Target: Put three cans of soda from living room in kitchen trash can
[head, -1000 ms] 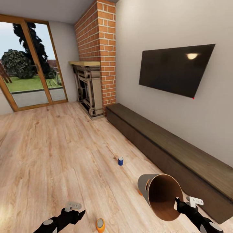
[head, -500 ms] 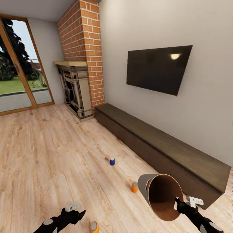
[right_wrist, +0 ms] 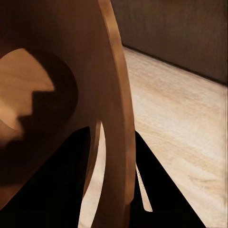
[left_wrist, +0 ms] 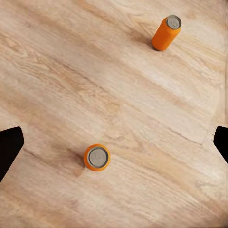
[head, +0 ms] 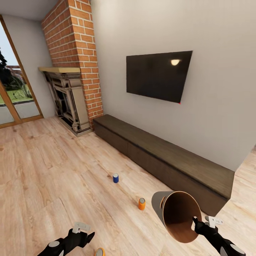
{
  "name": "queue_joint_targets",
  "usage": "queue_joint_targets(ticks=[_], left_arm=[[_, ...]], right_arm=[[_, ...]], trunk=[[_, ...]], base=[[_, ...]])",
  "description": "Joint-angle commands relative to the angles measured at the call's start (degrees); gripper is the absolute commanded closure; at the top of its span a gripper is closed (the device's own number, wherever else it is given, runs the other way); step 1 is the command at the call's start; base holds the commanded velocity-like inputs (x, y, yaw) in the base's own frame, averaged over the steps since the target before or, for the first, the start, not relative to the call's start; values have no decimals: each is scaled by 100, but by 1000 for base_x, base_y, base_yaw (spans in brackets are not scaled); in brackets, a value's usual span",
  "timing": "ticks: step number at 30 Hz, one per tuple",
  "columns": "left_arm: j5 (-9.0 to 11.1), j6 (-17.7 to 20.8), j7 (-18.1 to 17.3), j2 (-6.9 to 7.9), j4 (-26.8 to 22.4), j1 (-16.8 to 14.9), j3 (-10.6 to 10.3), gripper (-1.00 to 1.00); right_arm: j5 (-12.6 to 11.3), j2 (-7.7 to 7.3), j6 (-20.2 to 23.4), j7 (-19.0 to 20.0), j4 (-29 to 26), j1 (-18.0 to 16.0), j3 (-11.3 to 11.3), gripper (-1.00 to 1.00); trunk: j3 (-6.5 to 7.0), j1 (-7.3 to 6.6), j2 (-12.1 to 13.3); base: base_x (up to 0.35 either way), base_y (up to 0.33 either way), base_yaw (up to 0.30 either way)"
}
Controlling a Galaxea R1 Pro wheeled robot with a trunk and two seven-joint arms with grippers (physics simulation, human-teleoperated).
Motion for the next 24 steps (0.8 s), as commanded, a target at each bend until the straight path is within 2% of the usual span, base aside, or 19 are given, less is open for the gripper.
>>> queue_joint_targets(ticks=[1, 6, 11, 13, 15, 19, 20, 23, 24], left_arm=[[2, -7, 0, -3, 0, 0, -29, -100], [7, 34, 33, -34, -7, 0, -34, -100], [2, 69, 54, -132, 0, 0, -34, -100], [7, 187, 36, -147, -3, 0, -34, -100], [24, 513, 21, -167, -26, -2, -34, -100], [23, 669, 55, -220, -40, -79, -34, -100], [33, 868, 90, -295, -32, -265, -29, -100], [51, 1357, 256, -311, -12, -653, -9, -100], [66, 1669, 354, -301, -3, -998, 12, -100]], right_arm=[[-62, -1, 12, 78, -10, -3, -19, 100], [-14, 5, 12, 79, -15, -3, -19, 100], [2, 3, 12, 85, -24, -3, -19, 100], [4, 2, 12, 87, -31, -3, -19, 100], [5, 5, 12, 88, -45, -3, -6, 100], [10, 2, 12, 88, -54, -3, 7, 100], [14, 0, 12, 85, -57, -3, 13, 100], [19, 3, 12, 82, -57, -3, 17, 100], [21, 5, 12, 81, -56, -3, 21, 100]], trunk=[[0, 0, 0], [-1, 0, 0], [-2, 0, 0], [-2, 0, 0], [-2, 0, 0], [-2, 0, 0], [-2, 0, 0], [-2, 0, 0], [-2, 0, 0]], base=[[1, 5, -172], [0, 2, -75], [0, 0, -15], [0, 0, -3], [0, 0, -1], [0, 0, 0], [0, 0, 0], [0, 0, 0], [0, 0, 0]])
